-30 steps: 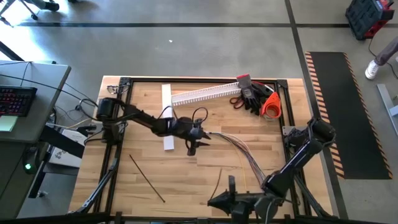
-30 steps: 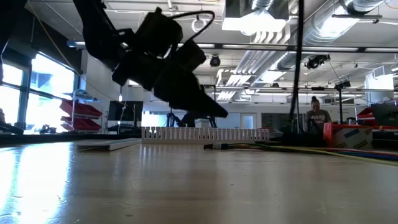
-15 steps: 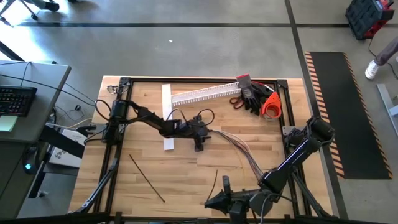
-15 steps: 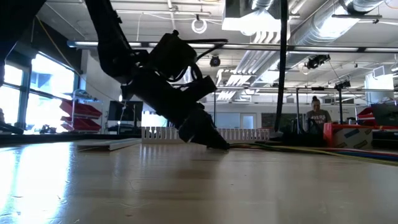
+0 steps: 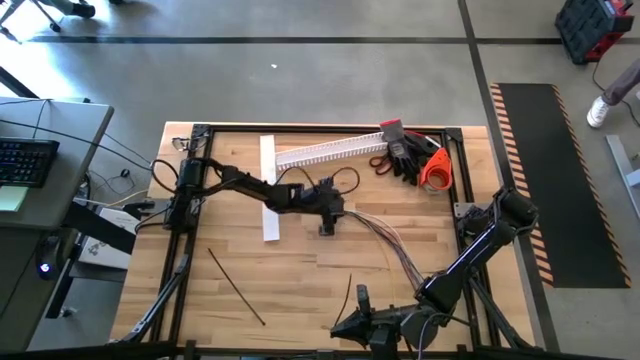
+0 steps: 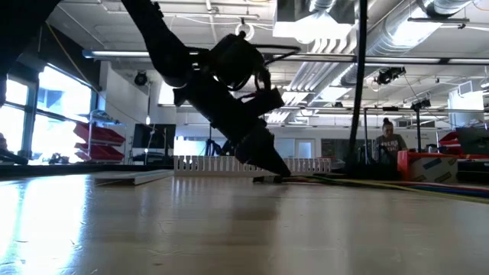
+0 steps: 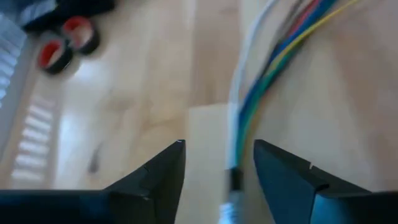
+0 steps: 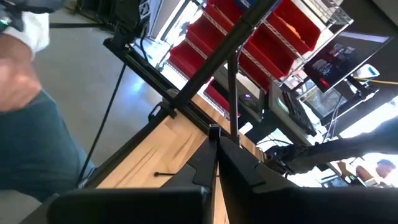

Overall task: Ziptie cables
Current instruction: Wrap the cable wires with the black zip tie

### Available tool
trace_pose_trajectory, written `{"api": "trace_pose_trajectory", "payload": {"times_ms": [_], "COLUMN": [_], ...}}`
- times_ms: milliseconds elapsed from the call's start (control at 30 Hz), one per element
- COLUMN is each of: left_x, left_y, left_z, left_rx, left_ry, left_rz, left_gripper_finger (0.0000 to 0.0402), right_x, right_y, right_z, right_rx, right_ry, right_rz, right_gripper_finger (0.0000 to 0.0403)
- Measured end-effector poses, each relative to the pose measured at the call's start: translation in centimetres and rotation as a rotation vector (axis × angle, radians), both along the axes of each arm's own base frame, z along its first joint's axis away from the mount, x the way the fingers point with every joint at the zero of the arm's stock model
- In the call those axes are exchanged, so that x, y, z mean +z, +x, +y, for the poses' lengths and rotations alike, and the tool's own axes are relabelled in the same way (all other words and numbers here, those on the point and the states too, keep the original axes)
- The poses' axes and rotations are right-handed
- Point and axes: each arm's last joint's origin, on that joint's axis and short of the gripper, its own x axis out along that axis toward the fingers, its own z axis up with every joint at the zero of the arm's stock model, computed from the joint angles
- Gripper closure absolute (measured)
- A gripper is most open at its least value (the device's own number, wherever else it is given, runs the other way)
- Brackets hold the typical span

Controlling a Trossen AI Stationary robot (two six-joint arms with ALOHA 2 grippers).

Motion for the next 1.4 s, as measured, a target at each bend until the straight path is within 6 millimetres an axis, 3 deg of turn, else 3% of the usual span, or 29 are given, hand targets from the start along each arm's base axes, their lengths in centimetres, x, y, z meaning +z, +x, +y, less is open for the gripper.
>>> {"api": "trace_pose_trajectory", "payload": {"times_ms": [133,267,367,533,633,867,1100,1200,1400], "left_x": [-1.0,-1.8,-2.0,-1.8,-0.4,5.1,8.1,8.1,6.1], "left_y": [-0.4,-0.8,-0.9,-1.3,-1.9,-4.5,-6.0,-6.6,-8.2], "left_z": [1.5,1.7,1.2,0.2,-0.6,-2.9,-5.5,-6.5,-8.5], "left_rx": [0.020,-0.049,-0.043,-0.029,-0.001,0.026,0.059,0.092,0.132], "left_ry": [-0.046,-0.136,-0.149,-0.195,-0.267,-0.365,-0.374,-0.361,-0.389], "left_rz": [0.065,0.102,0.132,0.178,0.204,0.257,0.248,0.288,0.356], "left_gripper_finger": [0.0209,0.0224,0.0270,0.0386,0.0387,0.0397,0.0399,0.0400,0.0401], "right_x": [-0.1,-0.2,-0.4,-2.3,-4.2,-8.6,-11.8,-12.6,-13.8], "right_y": [0.0,0.2,0.5,0.5,0.0,-2.2,-2.8,-2.8,-2.8], "right_z": [0.0,-0.1,-0.3,-1.4,-2.7,-6.6,-10.5,-11.6,-13.5], "right_rx": [0.011,0.043,0.071,0.101,0.123,0.082,-0.004,-0.015,-0.008], "right_ry": [0.009,0.025,0.038,0.102,0.157,0.191,0.236,0.228,0.262], "right_rz": [0.013,0.034,0.038,-0.024,-0.095,-0.185,-0.100,-0.072,-0.009], "right_gripper_finger": [0.0403,0.0403,0.0403,0.0403,0.0403,0.0403,0.0403,0.0403,0.0403]}}
